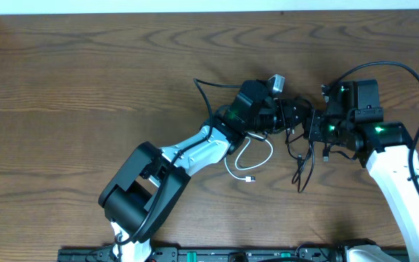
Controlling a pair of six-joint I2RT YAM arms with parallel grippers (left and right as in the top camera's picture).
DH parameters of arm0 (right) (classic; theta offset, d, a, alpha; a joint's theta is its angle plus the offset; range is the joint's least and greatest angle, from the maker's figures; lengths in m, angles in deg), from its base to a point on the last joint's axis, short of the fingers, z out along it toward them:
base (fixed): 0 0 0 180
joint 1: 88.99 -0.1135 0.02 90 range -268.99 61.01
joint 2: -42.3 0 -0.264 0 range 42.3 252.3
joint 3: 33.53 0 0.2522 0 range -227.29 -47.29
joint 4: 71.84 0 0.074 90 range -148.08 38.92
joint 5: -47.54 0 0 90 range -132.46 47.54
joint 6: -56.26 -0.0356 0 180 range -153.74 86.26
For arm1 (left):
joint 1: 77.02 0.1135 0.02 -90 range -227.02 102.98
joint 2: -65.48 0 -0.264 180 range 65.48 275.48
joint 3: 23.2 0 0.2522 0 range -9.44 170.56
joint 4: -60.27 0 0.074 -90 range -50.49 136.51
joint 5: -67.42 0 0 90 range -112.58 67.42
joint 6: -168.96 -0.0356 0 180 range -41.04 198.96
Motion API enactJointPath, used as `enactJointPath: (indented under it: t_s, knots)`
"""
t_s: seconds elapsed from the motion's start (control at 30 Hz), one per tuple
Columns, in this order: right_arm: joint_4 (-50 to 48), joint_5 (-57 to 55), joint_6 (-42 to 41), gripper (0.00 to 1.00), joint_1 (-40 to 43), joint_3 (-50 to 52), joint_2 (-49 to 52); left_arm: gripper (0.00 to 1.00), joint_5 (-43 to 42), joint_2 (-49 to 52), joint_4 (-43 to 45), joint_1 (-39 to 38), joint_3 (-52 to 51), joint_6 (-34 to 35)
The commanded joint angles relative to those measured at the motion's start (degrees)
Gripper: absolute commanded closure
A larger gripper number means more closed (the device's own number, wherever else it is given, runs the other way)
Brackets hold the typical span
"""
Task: Untangle cables
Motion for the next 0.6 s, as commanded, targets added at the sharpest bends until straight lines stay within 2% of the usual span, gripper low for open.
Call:
enactJointPath:
  t_s: [0.0,0.1,0.13,0.27,0.4,0.57]
  knots:
    - [-1.0,0.6,-0.6,0.99,-0.3,-0.7,-0.2,0.63,-3.2,0.4,0.3,-2.4,0.3,-0.1]
    - [-0.9,0.6,-0.6,0.99,-0.3,-0.7,-0.2,0.88,-3.2,0.4,0.3,-2.4,0.3,-0.1]
    - [-0.9,0.6,-0.6,0.99,-0.3,-0.7,-0.2,0.92,-3.2,0.4,0.3,-2.4,0.3,-0.1]
    - [-0.9,-0.2,-0.6,0.99,-0.3,-0.7,-0.2,0.92,-3.3,0.4,0.3,-2.4,0.3,-0.1]
    - [0.0,-4.2,-1.4,0.99,-0.3,-0.7,-0.2,0.93,-4.2,0.4,0.3,-1.6,0.3,-6.1]
    - [3.9,-16.6,-8.2,0.99,-0.2,-0.7,-0.2,0.93,-6.3,-0.6,-3.0,2.8,0.3,-13.9]
